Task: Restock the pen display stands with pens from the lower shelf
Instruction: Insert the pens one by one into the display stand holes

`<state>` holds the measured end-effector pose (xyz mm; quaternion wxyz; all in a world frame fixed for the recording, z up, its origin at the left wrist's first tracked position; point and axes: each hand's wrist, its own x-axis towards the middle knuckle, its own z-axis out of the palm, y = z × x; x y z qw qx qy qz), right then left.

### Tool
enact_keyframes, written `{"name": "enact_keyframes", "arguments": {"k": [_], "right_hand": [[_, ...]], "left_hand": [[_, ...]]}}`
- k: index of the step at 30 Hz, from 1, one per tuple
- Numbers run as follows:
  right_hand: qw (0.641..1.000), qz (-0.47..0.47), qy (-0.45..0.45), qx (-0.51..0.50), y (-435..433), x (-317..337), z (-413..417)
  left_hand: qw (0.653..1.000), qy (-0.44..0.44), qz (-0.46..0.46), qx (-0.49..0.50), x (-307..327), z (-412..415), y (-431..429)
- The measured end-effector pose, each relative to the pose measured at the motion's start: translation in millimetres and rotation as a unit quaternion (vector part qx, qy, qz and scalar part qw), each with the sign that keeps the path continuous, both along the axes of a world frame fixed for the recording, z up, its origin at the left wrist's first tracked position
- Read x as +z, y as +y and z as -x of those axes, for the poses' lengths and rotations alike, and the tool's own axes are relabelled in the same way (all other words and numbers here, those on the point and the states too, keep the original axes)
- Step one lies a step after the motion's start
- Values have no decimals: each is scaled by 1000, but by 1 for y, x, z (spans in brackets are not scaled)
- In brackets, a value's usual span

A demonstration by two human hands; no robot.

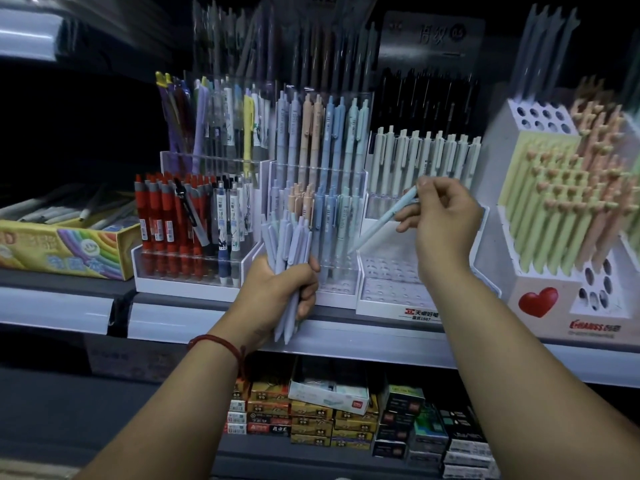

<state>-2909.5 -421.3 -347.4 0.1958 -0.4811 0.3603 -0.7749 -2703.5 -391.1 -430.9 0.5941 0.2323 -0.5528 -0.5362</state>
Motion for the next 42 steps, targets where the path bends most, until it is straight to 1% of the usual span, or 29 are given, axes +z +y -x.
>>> {"name": "enact_keyframes", "arguments": {"k": [2,5,9,11,14,19,22,24,26,29,31,32,33,34,35,36,37,38,42], "right_hand": [[997,4,70,-12,2,6,0],[986,-17,167,-5,2,12,-2],[953,-45,300,-8,2,17,-11],[937,-64,344,-6,3,18,-19],[931,-85,353,-26,3,23,-27],[934,-111,338,-37,3,27,-30],[929,-105,352,-54,1,25,-33],[914,-92,388,-78,-1,22,-35],[906,-89,405,-90,-2,19,-36],[906,-106,399,-96,2,16,-37],[907,-85,389,-135,14,18,-38],[916,-74,375,-119,23,19,-41],[930,-79,355,-59,31,20,-44],[935,-104,338,33,39,21,-48],[926,-139,327,127,45,21,-52],[909,-173,323,202,50,20,-55],[891,-197,324,249,52,19,-57],[880,-212,320,278,53,18,-59],[867,-257,269,330,53,17,-60]], "left_hand": [[1000,6,0,-6,-1,0,-1],[1000,6,-2,-11,-1,-1,-2],[1000,9,-5,-15,-2,-2,-3],[1000,13,-3,-22,-2,-1,-3],[999,20,-1,-30,-2,-2,-3],[999,22,4,-26,-5,-3,-3],[999,24,9,-23,-5,-2,-2],[1000,22,13,-18,-5,-2,-1],[1000,17,13,-11,-5,-2,-1],[1000,13,6,-10,-3,-2,1],[999,13,1,-38,-3,-4,3],[998,11,-2,-60,-3,-6,4],[996,10,-6,-84,-3,-8,5],[994,12,-11,-108,-3,-10,6],[991,20,-17,-133,-2,-13,7],[987,28,-24,-157,-2,-15,8],[982,35,-31,-181,-1,-16,8],[978,36,-38,-203,-1,-18,9],[958,15,-62,-280,2,-30,14]]}}
